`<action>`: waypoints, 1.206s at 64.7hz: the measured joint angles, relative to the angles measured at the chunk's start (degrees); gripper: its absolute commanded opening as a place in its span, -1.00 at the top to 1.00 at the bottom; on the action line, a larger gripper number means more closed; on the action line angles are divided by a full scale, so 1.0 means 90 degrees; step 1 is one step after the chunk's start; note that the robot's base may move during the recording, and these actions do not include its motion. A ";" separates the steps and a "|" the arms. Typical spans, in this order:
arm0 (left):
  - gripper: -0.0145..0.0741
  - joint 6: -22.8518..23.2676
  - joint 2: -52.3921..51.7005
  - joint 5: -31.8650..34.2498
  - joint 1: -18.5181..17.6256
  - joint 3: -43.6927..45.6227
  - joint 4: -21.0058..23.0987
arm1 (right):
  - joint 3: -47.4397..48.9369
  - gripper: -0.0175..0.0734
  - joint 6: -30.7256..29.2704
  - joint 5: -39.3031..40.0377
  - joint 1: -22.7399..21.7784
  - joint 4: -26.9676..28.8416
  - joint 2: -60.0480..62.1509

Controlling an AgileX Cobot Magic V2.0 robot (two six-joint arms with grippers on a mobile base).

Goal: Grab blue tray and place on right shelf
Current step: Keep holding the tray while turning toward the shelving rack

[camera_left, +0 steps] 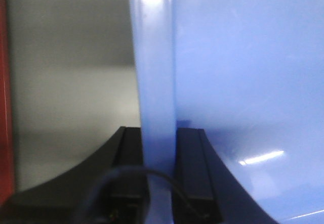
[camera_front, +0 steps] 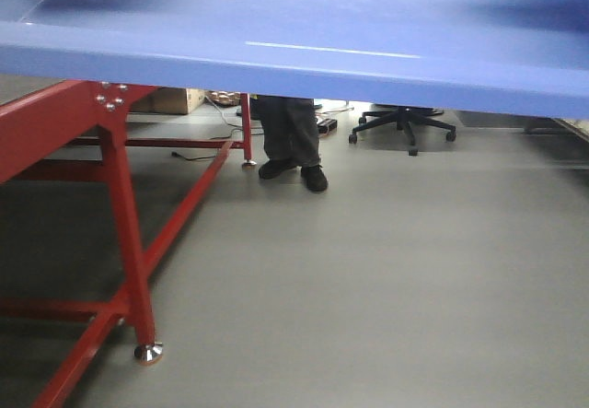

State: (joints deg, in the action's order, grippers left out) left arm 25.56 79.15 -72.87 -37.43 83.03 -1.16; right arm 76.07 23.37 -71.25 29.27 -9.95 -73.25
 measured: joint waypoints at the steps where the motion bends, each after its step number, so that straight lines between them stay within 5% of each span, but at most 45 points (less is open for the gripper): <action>1: 0.78 0.0000 0.0000 0.0000 0.0000 0.0000 0.0000 | 0.0000 0.49 0.0000 0.0000 0.0000 0.0000 0.0000; 78: 0.78 0.0000 0.0000 0.0000 0.0000 0.0000 0.0024 | 0.0000 0.49 0.0000 0.0000 0.0000 0.0000 0.0000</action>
State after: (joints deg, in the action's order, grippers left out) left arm 25.56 79.15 -72.87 -37.43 83.03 -0.94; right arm 76.07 23.37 -71.25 29.27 -9.95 -73.25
